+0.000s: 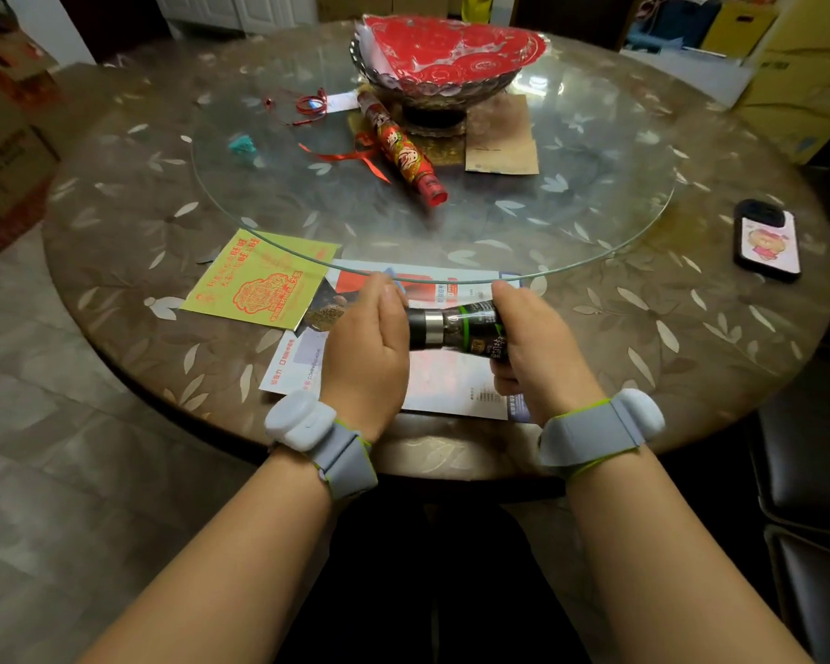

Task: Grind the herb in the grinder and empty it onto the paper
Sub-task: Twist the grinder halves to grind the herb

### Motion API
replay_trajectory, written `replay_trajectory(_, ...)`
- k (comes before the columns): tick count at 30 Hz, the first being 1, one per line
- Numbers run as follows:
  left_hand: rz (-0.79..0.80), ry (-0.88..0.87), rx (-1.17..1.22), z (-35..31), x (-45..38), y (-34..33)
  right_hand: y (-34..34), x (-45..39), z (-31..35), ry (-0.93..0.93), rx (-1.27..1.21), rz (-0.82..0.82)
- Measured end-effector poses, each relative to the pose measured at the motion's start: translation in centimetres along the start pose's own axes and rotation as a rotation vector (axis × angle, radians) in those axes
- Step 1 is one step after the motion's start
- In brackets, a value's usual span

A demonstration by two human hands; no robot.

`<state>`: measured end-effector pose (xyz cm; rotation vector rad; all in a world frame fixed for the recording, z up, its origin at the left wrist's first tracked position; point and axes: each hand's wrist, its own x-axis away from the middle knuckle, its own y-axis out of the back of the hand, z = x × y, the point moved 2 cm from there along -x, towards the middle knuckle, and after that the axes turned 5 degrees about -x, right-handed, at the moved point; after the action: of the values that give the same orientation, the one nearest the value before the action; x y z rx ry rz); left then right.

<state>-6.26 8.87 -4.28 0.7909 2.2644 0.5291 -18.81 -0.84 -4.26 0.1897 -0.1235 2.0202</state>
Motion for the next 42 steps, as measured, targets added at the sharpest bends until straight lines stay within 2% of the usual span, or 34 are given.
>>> replay_trajectory(3, 0.18, 0.279, 0.093, 0.7, -0.6, -1.1, 0.2, -0.1, 0.1, 0.22, 0.168, -0.073)
replay_trajectory(6, 0.387, 0.739, 0.415, 0.7, -0.3, -1.5, 0.3, 0.5, 0.8, 0.417, 0.302, -0.105)
replay_trajectory(8, 0.573, 0.902, 0.572, 0.5, 0.3, -1.3, 0.5, 1.0, 1.2, 0.501, 0.35, -0.098)
replay_trajectory(13, 1.049, 1.152, 0.837, 1.0, 1.1, -1.0, 0.6, 2.2, 2.7, 0.693, 0.441, 0.009)
replay_trajectory(16, 1.322, 1.206, 0.999, 0.5, 1.7, -0.9, 0.4, 3.1, 4.2, 0.835, 0.522, 0.079)
replay_trajectory(19, 1.407, 1.195, 1.104, 0.1, 2.2, -1.0, 0.1, 3.4, 5.0, 0.89, 0.583, 0.1)
replay_trajectory(21, 1.269, 1.208, 1.12, -0.3, 2.3, -1.3, 0.1, 3.4, 5.2, 0.885, 0.609, 0.06)
replay_trajectory(23, 0.98, 1.167, 1.049, -0.5, 2.2, -1.7, 0.1, 3.1, 5.2, 0.852, 0.62, -0.007)
replay_trajectory(26, 0.553, 0.975, 0.866, -0.7, 1.6, -1.8, 0.3, 2.6, 4.8, 0.758, 0.526, -0.076)
replay_trajectory(29, 0.297, 0.871, 0.733, -1.5, 1.0, -1.0, 0.3, 2.4, 4.4, 0.709, 0.445, -0.099)
replay_trajectory(30, 0.219, 0.778, 0.656, -1.8, 0.9, -0.7, 0.4, 2.4, 4.3, 0.691, 0.429, -0.108)
replay_trajectory(33, -0.028, 0.288, 0.242, -1.9, 0.8, 0.5, 0.4, 2.1, 4.1, 0.606, 0.354, -0.117)
replay_trajectory(35, -0.085, 0.157, 0.21, -2.1, 0.8, 0.9, 0.4, 1.7, 4.0, 0.548, 0.331, -0.115)
replay_trajectory(42, -0.101, -0.255, -0.079, -0.9, 1.3, 0.8, 0.8, 1.0, 3.3, 0.381, 0.329, -0.096)
